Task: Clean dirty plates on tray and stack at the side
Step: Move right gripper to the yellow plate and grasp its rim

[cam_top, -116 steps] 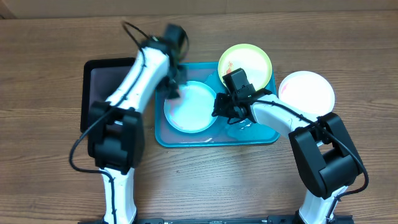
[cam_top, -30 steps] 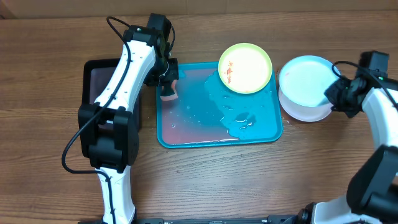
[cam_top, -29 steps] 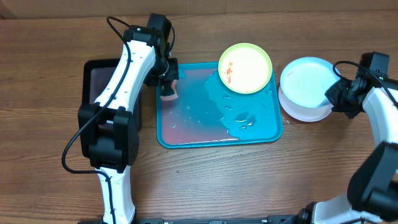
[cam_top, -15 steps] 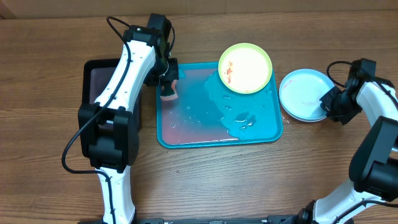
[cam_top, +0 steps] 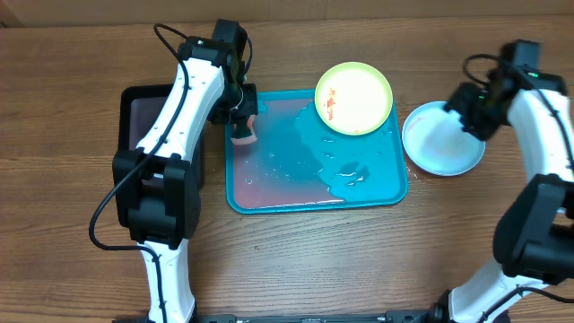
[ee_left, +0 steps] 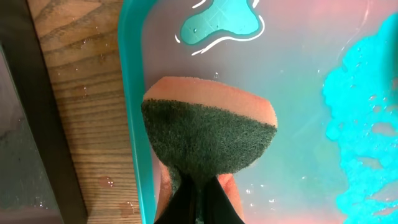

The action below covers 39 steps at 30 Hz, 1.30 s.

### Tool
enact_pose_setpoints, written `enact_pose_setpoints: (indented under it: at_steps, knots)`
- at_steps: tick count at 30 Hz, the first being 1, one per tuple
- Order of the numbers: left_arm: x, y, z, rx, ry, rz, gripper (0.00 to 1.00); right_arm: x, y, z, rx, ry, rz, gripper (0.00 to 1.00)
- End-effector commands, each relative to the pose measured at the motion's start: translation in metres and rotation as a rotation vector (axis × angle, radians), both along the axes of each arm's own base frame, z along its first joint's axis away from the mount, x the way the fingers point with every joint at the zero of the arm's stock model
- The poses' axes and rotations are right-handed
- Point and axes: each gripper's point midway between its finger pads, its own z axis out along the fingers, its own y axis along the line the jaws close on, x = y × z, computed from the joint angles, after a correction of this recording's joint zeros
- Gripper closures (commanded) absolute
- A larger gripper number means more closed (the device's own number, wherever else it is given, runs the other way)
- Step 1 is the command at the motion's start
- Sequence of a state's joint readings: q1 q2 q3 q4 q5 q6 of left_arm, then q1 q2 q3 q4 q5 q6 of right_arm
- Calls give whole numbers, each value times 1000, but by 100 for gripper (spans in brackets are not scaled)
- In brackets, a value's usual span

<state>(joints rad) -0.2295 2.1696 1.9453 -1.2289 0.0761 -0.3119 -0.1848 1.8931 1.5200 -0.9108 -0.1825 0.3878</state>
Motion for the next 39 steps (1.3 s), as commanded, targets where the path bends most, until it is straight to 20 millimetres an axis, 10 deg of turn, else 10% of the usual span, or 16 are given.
enact_pose_setpoints:
  at_steps: [1,10,22,33,39]
  knots:
    - [-1,-6,-1,-15,4,-3,96,9,54,-20,50,1,113,31]
    - [-1,-6,-1,-14,4,-3,96,18,113,-89,11,88,123,46]
    - [0,-5,-1,-11,-3,-3,96,-11,147,-96,16,182,232,96]
    - [1,-5,-1,-12,-5,-3,96,-76,218,-99,-19,336,460,95]
    - [1,-5,-1,-11,-4,-3,96,-77,230,-99,-17,319,491,55]
